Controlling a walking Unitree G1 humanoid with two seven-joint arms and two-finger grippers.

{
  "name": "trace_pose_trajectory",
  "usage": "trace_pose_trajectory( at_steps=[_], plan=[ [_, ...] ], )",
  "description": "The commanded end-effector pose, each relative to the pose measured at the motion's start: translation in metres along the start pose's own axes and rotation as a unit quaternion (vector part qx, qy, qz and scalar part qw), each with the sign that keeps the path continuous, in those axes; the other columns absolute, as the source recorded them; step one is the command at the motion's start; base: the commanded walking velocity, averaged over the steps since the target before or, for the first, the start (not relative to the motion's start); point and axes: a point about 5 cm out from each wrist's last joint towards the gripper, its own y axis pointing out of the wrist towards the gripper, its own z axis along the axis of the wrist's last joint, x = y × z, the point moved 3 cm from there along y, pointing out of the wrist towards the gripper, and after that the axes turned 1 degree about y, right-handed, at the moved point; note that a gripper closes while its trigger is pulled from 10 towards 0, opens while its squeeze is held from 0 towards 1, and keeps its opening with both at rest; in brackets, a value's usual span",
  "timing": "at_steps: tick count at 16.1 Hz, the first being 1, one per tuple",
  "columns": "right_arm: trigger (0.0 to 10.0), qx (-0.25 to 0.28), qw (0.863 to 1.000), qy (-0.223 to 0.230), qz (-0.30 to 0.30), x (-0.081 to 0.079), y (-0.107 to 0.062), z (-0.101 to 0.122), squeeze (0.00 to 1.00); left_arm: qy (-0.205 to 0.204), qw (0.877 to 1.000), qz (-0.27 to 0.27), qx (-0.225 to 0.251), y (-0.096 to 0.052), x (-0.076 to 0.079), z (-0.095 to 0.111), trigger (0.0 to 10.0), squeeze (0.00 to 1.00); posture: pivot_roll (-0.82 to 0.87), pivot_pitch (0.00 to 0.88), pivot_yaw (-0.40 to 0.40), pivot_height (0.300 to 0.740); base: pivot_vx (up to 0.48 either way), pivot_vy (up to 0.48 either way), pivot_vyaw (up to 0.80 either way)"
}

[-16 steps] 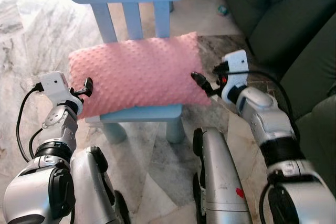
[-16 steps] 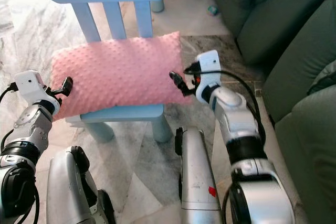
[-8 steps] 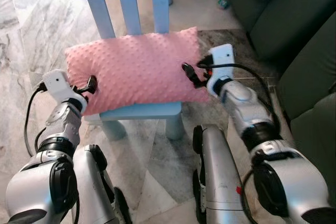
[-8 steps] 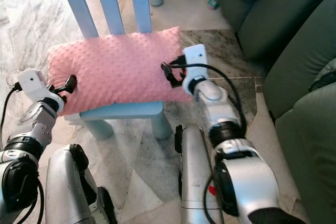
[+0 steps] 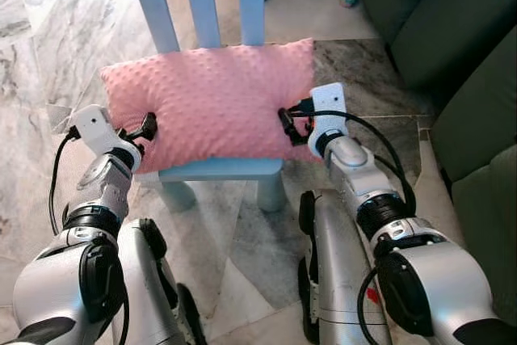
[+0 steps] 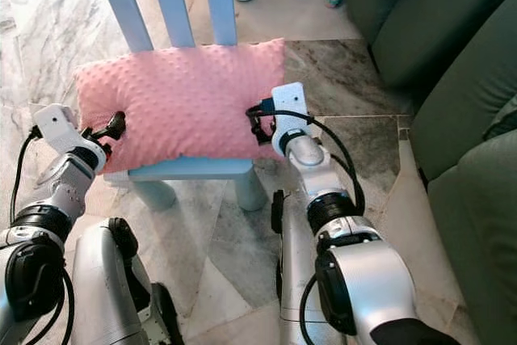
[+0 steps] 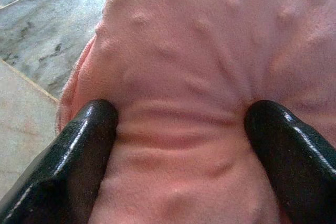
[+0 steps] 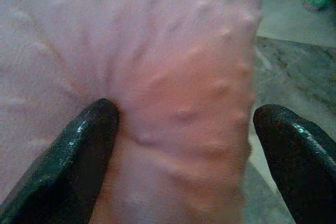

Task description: Move the pillow to the sofa

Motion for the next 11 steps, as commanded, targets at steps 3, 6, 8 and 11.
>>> trace_pose_trajectory(
  at_steps=[3, 6, 8, 11],
  plan=[
    [10.0, -0.05, 0.99, 0.13, 0.039, -0.02, -0.002, -0.025, 0.0, -0.005, 0.999, -0.013, -0.033, -0.002, 0.003, -0.017, 10.0, 0.0, -0.17, 0.415, 0.031, 0.429, 0.0, 0.0, 0.0],
    [10.0, -0.055, 0.98, 0.176, 0.078, -0.039, -0.001, -0.025, 0.0, -0.008, 0.999, -0.023, -0.042, -0.003, 0.005, -0.022, 7.0, 0.0, -0.15, 0.416, 0.031, 0.429, 0.0, 0.0, 0.0],
    [0.0, -0.057, 0.975, 0.193, 0.097, -0.047, -0.003, -0.028, 0.0, -0.016, 0.999, -0.024, -0.043, -0.004, 0.004, -0.024, 0.0, 0.0, -0.15, 0.412, 0.033, 0.429, 0.0, 0.0, 0.0],
    [0.0, -0.065, 0.972, 0.2, 0.101, -0.049, -0.005, -0.034, 0.0, -0.013, 0.998, -0.034, -0.052, -0.005, 0.006, -0.03, 0.0, 0.0, -0.16, 0.412, 0.034, 0.429, 0.0, 0.0, 0.0]
  ],
)
